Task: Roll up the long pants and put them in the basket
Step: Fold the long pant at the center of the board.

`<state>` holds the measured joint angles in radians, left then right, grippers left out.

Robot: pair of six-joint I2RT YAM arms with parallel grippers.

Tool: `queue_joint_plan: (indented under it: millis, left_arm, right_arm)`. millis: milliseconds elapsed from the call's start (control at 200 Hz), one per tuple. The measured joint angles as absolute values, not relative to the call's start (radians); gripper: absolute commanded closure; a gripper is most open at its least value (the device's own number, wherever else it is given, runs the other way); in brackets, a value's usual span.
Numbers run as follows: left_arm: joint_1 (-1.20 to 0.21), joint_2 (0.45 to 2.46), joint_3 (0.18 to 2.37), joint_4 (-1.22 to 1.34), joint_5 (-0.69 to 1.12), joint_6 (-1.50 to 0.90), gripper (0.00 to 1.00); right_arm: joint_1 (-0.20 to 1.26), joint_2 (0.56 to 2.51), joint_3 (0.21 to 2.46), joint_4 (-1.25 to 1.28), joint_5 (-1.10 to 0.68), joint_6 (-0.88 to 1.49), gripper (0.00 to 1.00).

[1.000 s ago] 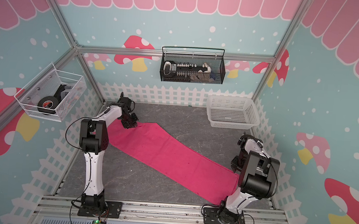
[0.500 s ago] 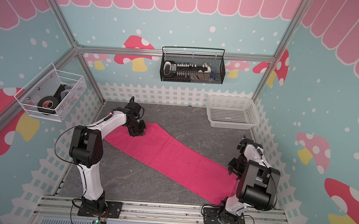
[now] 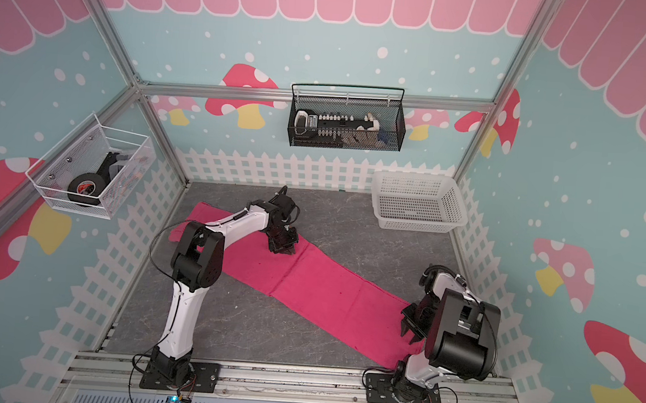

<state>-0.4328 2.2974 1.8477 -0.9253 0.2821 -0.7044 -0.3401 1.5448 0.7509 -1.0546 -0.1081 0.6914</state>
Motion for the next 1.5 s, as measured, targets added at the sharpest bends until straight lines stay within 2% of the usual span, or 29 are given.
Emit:
queue_joint_plan:
  millis: [300, 630, 770, 906, 1076, 1266, 1501]
  left_arm:
    - [-0.426, 2.393, 1.998, -0.924, 0.327, -0.719, 0.86]
    - [-0.406, 2.382, 1.965, -0.886, 0.353, -0.714, 0.86]
    - [-0.393, 2.375, 1.951, -0.871, 0.368, -0.71, 0.85]
    - [-0.387, 2.373, 1.951, -0.87, 0.371, -0.711, 0.84]
    - [-0.376, 2.373, 1.951, -0.871, 0.371, -0.71, 0.84]
    - [-0.347, 2.371, 1.951, -0.879, 0.371, -0.702, 0.84]
    - [-0.279, 2.367, 1.951, -0.897, 0.361, -0.678, 0.84]
  right_arm:
    - [-0.339, 1.718, 0.896, -1.132, -0.089, 0.691, 0.68]
    - [-0.339, 1.912, 1.236, -1.082, 0.014, 0.648, 0.68]
    - [-0.339, 1.956, 1.305, -1.093, 0.022, 0.625, 0.61]
    - [-0.339, 1.958, 1.321, -1.071, 0.025, 0.585, 0.54]
    - [-0.355, 1.929, 1.292, -1.038, 0.028, 0.522, 0.54]
    - [-0.424, 1.849, 1.188, -0.99, 0.02, 0.475, 0.54]
    - [-0.5, 1.84, 1.178, -0.971, -0.022, 0.441, 0.54]
